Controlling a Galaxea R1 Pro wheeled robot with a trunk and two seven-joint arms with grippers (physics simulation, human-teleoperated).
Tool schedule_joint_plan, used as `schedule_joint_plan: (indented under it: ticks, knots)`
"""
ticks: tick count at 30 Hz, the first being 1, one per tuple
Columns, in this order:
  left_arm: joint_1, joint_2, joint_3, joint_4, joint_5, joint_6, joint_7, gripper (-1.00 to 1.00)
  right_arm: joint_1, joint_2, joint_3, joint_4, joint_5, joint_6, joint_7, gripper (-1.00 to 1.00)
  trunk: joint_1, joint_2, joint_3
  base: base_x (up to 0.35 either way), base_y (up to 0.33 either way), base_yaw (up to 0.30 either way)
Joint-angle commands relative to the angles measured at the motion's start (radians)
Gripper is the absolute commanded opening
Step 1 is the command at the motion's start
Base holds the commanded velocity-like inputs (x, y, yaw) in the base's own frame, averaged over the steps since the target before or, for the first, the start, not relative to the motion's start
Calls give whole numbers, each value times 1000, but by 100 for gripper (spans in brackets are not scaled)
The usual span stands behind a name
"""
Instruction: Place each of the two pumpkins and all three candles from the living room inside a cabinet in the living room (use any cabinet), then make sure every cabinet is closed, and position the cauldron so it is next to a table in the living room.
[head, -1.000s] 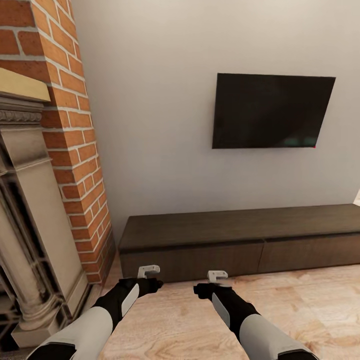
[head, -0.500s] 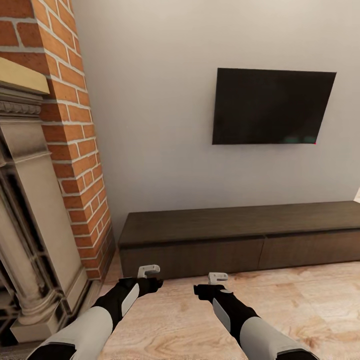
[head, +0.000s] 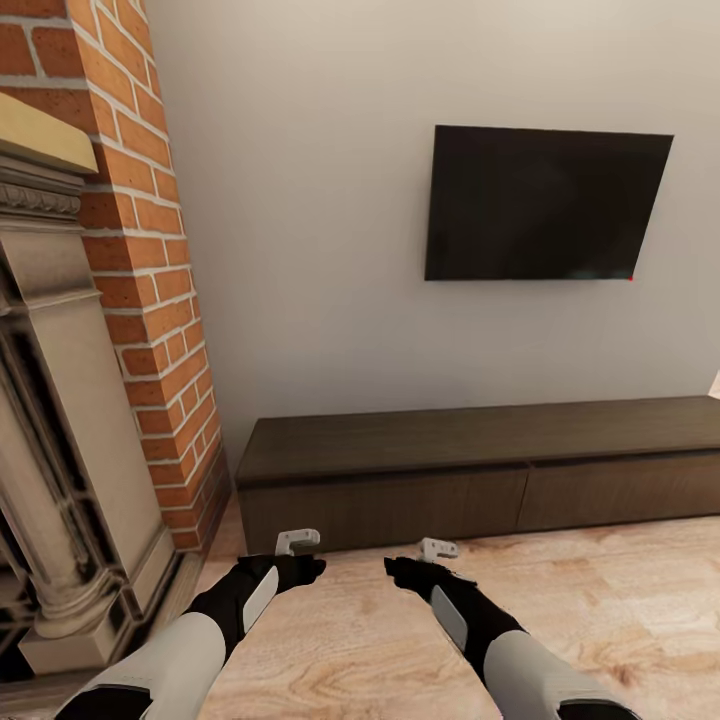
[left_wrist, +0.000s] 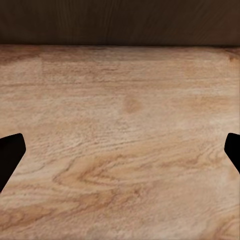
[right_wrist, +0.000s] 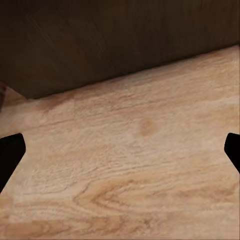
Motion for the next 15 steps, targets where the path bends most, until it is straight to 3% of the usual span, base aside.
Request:
schedule_joint_plan:
  ticks: [1,2,4,5,8,15]
  knots:
    - [0,0,-3,-2,10,6,1,100,0,-1,-27,-7,-25,11,34,100,4,-8,-4,0,0,0]
    - [0,0,-3,-2,10,6,1,100,-1,-11,-70,-14,-69,27,98,100,8,-15,-7,0,0,0]
    - [0,0,-3,-2,10,6,0,100,-1,-28,-116,-18,-123,45,168,100,15,-29,-14,0,0,0]
    - [0,0,-3,-2,10,6,0,100,-1,-45,-159,-21,-185,57,240,100,19,-36,-17,0,0,0]
    - [0,0,-3,-2,10,7,-1,100,-1,-62,-210,-24,-279,65,330,100,31,-57,-26,0,0,0]
    - [0,0,-3,-10,10,8,-2,100,-1,-88,-254,-21,-358,79,414,100,57,-106,-48,0,0,0]
